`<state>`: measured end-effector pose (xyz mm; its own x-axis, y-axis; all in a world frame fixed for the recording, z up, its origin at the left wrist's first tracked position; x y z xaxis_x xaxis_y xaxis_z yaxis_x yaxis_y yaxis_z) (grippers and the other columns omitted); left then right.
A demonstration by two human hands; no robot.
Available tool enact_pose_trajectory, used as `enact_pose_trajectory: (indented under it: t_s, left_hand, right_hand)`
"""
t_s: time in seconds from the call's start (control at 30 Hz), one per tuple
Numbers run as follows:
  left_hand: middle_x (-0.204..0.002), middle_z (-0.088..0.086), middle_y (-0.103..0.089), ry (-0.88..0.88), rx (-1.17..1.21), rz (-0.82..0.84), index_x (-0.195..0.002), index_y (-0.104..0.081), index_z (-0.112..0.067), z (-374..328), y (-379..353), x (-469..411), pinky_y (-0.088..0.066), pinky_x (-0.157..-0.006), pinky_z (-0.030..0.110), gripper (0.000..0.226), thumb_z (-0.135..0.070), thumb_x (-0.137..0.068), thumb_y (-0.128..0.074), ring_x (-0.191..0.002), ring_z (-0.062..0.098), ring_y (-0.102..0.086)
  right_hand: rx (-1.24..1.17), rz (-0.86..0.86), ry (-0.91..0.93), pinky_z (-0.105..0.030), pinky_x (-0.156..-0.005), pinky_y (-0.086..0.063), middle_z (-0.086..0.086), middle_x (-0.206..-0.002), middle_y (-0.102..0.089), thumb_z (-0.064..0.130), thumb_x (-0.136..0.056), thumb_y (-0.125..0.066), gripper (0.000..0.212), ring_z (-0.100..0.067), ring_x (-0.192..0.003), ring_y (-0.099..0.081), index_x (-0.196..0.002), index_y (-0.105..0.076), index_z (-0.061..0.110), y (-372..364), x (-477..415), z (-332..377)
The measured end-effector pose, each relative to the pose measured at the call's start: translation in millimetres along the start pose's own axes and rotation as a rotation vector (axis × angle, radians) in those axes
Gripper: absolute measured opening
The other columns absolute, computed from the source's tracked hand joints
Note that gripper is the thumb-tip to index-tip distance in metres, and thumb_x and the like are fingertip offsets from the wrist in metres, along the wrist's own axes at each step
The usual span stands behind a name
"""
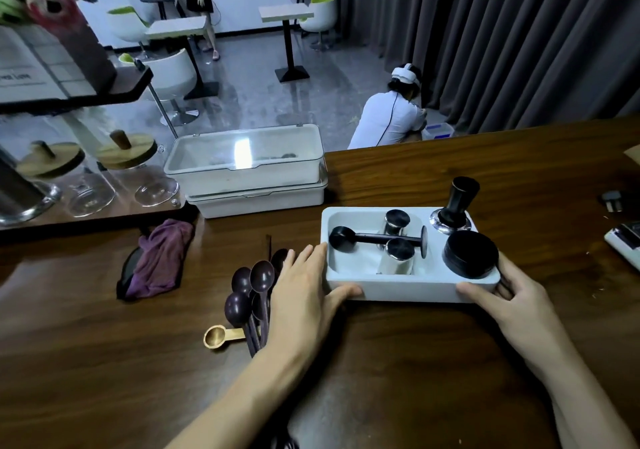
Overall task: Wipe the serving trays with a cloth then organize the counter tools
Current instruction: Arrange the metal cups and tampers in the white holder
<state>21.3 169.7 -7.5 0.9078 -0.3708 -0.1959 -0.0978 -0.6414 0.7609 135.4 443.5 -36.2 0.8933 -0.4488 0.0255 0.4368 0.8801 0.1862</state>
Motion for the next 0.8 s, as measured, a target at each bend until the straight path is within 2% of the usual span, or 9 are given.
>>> enact_pose_trajectory:
  t_s: [0.03, 0.1, 0.13, 0.2, 0.27, 0.37, 0.47, 0.63, 0.8]
  left_hand:
    - [-0.141, -0.012, -0.059, -0.002, 0.017, 0.01, -0.144, -0.051, -0.027, 0.2, -6.5, -4.0, -0.028, -0.116, 0.022, 0.077, -0.06, -0.078, -0.076, -0.135, 0.01, -0.047]
    - [-0.122, -0.019, -0.065, 0.022, 0.059, 0.019, -0.134, -0.052, -0.034, 2.3, -16.8, -12.3, -0.043, -0.094, 0.015, 0.067, -0.059, -0.077, -0.078, -0.111, 0.005, -0.062]
    - [-0.118, -0.023, -0.065, 0.021, 0.075, 0.011, -0.133, -0.052, -0.036, 0.6, -19.1, -17.2, -0.043, -0.085, 0.011, 0.066, -0.057, -0.077, -0.08, -0.105, 0.003, -0.063]
    - [-0.113, -0.03, -0.061, -0.003, 0.108, -0.016, -0.136, -0.052, -0.034, -6.8, -19.8, -29.0, -0.037, -0.078, 0.003, 0.066, -0.049, -0.079, -0.082, -0.108, 0.003, -0.059]
    - [-0.115, -0.027, -0.064, -0.014, 0.134, -0.027, -0.138, -0.051, -0.034, -11.5, -22.0, -43.7, -0.036, -0.077, 0.005, 0.067, -0.044, -0.08, -0.083, -0.111, 0.003, -0.056]
    - [-0.124, -0.02, -0.067, -0.011, 0.157, -0.031, -0.141, -0.049, -0.035, -15.2, -27.4, -66.3, -0.039, -0.082, 0.017, 0.068, -0.039, -0.081, -0.083, -0.11, 0.004, -0.058]
    - [-0.128, -0.012, -0.068, -0.005, 0.172, -0.06, -0.142, -0.05, -0.027, -18.9, -32.7, -86.1, -0.034, -0.08, 0.014, 0.068, -0.032, -0.082, -0.083, -0.113, 0.005, -0.053]
    - [-0.137, -0.003, -0.066, 0.003, 0.16, -0.092, -0.149, -0.046, -0.02, -23.6, -43.4, -117.3, -0.029, -0.079, 0.013, 0.071, -0.029, -0.087, -0.08, -0.119, 0.011, -0.047]
    - [-0.116, 0.0, -0.07, 0.018, 0.117, -0.128, -0.146, -0.046, -0.016, -17.5, -45.6, -142.6, -0.029, -0.071, 0.02, 0.065, -0.028, -0.09, -0.076, -0.106, 0.023, -0.06]
  right_hand:
    - [-0.002, -0.012, 0.0, -0.022, -0.101, -0.048, 0.019, -0.134, -0.063, 0.01, -0.081, -0.078, 0.076, -0.001, -0.124, -0.059, -0.147, -0.049, 0.032, 5.3, -2.9, -0.1]
    - [-0.001, -0.035, 0.005, -0.019, -0.098, -0.049, 0.019, -0.134, -0.063, 0.01, -0.08, -0.078, 0.076, -0.001, -0.123, -0.059, -0.147, -0.049, 0.031, 14.6, -10.9, 1.8]
    - [-0.001, -0.043, 0.009, -0.016, -0.097, -0.05, 0.019, -0.134, -0.064, 0.009, -0.081, -0.078, 0.076, 0.0, -0.122, -0.06, -0.147, -0.05, 0.031, 18.1, -15.8, 3.2]
    - [0.003, -0.046, 0.021, -0.013, -0.094, -0.049, 0.02, -0.132, -0.064, 0.007, -0.082, -0.077, 0.074, 0.001, -0.121, -0.06, -0.147, -0.05, 0.03, 22.3, -27.2, 5.2]
    - [0.002, -0.049, 0.029, -0.016, -0.097, -0.049, 0.018, -0.133, -0.064, 0.008, -0.082, -0.078, 0.074, -0.001, -0.123, -0.06, -0.147, -0.051, 0.029, 25.8, -41.2, 4.8]
    - [0.007, -0.043, 0.036, -0.024, -0.102, -0.048, 0.016, -0.135, -0.063, 0.012, -0.079, -0.079, 0.075, -0.004, -0.125, -0.059, -0.147, -0.051, 0.03, 31.1, -66.6, 5.2]
    - [0.024, -0.037, 0.039, -0.029, -0.104, -0.047, 0.014, -0.137, -0.063, 0.015, -0.078, -0.081, 0.077, -0.006, -0.126, -0.059, -0.147, -0.05, 0.029, 38.1, -94.7, 8.0]
    - [0.031, -0.01, 0.054, -0.018, -0.101, -0.048, 0.011, -0.136, -0.063, 0.005, -0.083, -0.077, 0.074, -0.002, -0.122, -0.061, -0.149, -0.048, 0.024, 41.4, -139.9, 17.4]
    - [0.035, 0.028, 0.047, -0.015, -0.097, -0.049, 0.011, -0.135, -0.063, 0.006, -0.083, -0.077, 0.074, 0.003, -0.118, -0.061, -0.149, -0.048, 0.022, 30.4, -179.1, 15.0]
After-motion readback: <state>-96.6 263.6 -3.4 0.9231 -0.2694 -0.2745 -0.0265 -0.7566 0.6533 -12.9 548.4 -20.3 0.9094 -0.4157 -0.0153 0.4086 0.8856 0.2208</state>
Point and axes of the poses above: each hand's wrist, its own x-axis away from the middle knuckle, its own y-axis out of the back of the hand, z = x × y, the point moved 10 cm from there along -x, towards the middle knuckle
